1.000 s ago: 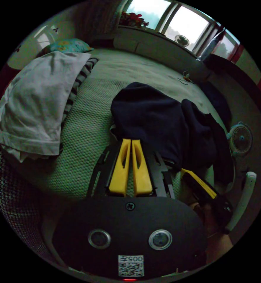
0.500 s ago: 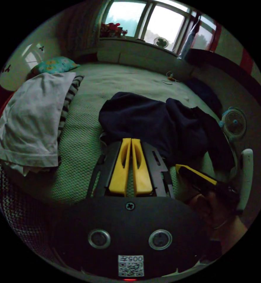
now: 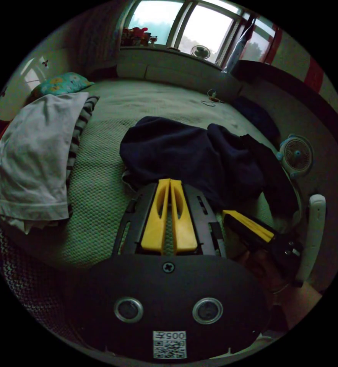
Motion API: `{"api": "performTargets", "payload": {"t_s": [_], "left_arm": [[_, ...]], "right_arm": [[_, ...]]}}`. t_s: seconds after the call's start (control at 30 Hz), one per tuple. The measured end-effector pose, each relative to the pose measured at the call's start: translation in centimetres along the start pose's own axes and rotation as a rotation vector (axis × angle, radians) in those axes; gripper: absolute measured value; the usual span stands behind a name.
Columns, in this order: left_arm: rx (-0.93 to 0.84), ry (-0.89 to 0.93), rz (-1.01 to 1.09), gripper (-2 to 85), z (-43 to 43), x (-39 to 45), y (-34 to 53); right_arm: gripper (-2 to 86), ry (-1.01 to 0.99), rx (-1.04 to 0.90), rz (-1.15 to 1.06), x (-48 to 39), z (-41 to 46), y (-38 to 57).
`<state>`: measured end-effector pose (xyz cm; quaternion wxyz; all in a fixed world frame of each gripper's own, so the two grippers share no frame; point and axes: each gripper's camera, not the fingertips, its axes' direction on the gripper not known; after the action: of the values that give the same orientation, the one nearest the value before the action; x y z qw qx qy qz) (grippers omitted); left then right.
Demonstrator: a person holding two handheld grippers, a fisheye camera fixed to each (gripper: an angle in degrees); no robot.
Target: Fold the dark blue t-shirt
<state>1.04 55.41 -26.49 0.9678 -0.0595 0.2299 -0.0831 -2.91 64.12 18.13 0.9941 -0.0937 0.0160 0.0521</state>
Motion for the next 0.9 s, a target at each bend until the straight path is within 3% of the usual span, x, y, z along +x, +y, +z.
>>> {"api": "performTargets", "payload": {"t_s": [0.9], "left_arm": [[-0.035,-0.004,0.086,-0.1,-3.6,-0.6,-2.2]], "right_arm": [[-1.0,-0.053,-0.004,0.044,5.5,-6.1,-0.8]]}}
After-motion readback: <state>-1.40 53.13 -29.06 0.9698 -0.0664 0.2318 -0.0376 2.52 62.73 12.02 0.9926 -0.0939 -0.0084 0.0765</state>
